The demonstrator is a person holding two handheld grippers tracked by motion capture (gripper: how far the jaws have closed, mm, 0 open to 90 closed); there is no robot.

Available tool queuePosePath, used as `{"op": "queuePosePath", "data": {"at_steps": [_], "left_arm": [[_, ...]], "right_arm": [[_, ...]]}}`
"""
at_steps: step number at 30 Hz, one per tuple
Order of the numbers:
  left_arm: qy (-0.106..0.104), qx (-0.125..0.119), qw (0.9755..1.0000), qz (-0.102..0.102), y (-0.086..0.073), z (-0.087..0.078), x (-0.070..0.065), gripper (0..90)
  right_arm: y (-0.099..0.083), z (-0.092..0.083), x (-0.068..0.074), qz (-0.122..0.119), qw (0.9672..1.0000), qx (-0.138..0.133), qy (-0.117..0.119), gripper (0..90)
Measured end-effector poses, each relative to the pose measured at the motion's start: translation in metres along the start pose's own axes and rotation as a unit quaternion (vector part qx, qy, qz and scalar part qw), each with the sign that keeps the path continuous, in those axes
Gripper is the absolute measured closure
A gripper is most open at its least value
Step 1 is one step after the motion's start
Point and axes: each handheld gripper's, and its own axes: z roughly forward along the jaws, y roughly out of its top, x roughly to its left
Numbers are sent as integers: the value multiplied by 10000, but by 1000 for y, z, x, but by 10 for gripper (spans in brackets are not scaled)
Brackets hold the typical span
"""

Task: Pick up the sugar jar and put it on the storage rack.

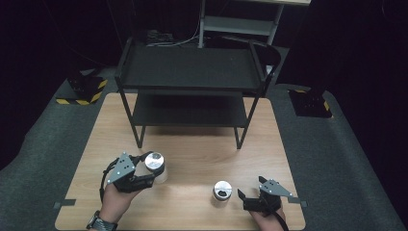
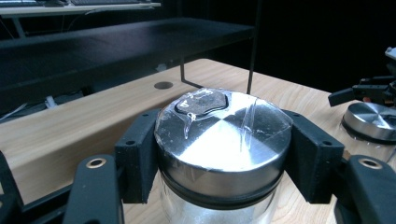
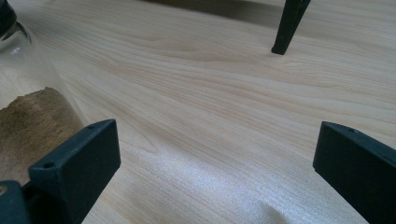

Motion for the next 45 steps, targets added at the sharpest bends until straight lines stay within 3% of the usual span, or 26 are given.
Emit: {"op": "queuePosePath", "data": {"at_steps": [12, 20, 45], "left_arm": [[50, -93, 9999, 96, 22, -4, 1, 349], [67, -251, 9994, 211, 45, -6, 3, 349], [194, -585, 9978, 240, 108, -6, 15, 349]], "right_arm": [[1, 0, 0, -11, 10000, 24, 10, 2], [0, 0, -1, 9, 10000, 11, 17, 2], [0, 0, -2, 56, 10000, -5, 45, 2]]}}
